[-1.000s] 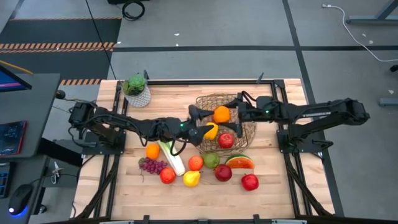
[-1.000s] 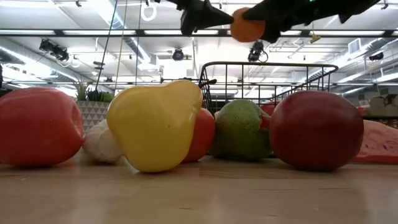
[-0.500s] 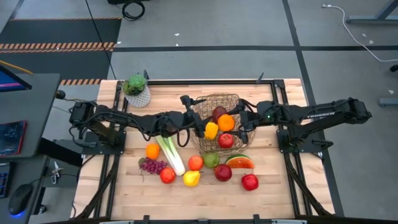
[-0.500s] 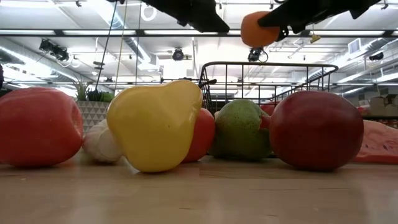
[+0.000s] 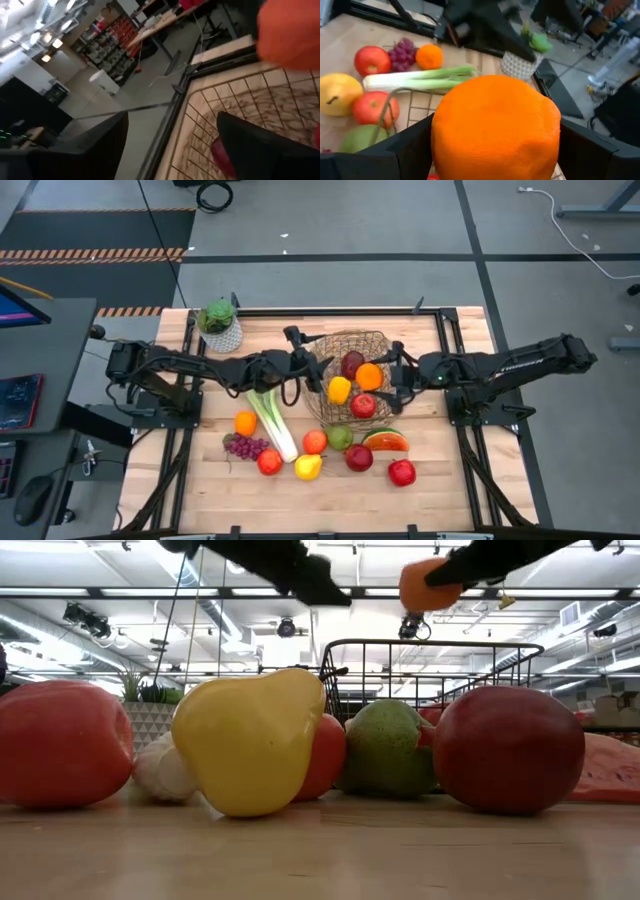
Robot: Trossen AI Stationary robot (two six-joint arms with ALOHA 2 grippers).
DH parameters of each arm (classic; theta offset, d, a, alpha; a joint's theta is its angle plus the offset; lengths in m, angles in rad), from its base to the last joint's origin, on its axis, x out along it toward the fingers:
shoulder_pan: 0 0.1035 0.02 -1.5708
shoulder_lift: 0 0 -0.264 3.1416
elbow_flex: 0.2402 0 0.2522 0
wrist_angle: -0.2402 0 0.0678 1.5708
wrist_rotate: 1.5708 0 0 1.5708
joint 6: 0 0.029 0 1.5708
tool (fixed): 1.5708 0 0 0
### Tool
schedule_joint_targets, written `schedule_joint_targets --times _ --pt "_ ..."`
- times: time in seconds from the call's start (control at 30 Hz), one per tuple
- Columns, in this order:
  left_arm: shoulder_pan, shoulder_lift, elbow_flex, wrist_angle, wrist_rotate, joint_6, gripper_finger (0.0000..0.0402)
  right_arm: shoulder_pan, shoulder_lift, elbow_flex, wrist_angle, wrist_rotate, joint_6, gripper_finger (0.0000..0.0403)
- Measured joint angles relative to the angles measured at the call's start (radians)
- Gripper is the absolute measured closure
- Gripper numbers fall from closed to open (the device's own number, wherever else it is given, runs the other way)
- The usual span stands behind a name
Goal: Build produce basket
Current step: Put the orange into the brown wire basket
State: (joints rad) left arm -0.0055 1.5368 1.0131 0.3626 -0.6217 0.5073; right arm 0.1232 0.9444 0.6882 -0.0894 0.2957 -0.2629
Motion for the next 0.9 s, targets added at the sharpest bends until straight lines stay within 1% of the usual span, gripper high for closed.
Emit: schedule_joint_targets --times 0.13,0.23,0.37,0.5,0.73,0.83,0.9 --pt "0.032 0.0 -0.023 0.005 0.078 -0.033 0.0107 0.035 -0.027 0.002 0.01 -0.006 -0.039 0.0053" --pt "0.041 0.0 -0.024 -0.01 0.088 -0.07 0.0112 0.051 -0.031 0.002 0.014 -0.016 -0.052 0.0052" --pt "0.042 0.0 -0.024 -0.024 0.088 -0.104 0.0113 0.061 -0.031 0.002 0.033 -0.056 -0.04 0.0052" --pt "0.042 0.0 -0.024 -0.044 0.089 -0.105 0.0113 0.061 -0.043 0.002 0.11 -0.061 0.084 0.0052" --pt "0.042 0.0 -0.024 -0.06 0.089 -0.121 0.0113 0.061 -0.082 0.002 0.167 -0.067 0.327 0.0052" --pt "0.042 0.0 -0.024 -0.063 0.089 -0.131 0.0113 0.061 -0.093 0.002 0.199 -0.115 0.435 0.0052" --pt "0.042 0.0 -0.024 -0.063 0.089 -0.131 0.0113 0.061 -0.098 0.002 0.222 -0.157 0.47 0.0052"
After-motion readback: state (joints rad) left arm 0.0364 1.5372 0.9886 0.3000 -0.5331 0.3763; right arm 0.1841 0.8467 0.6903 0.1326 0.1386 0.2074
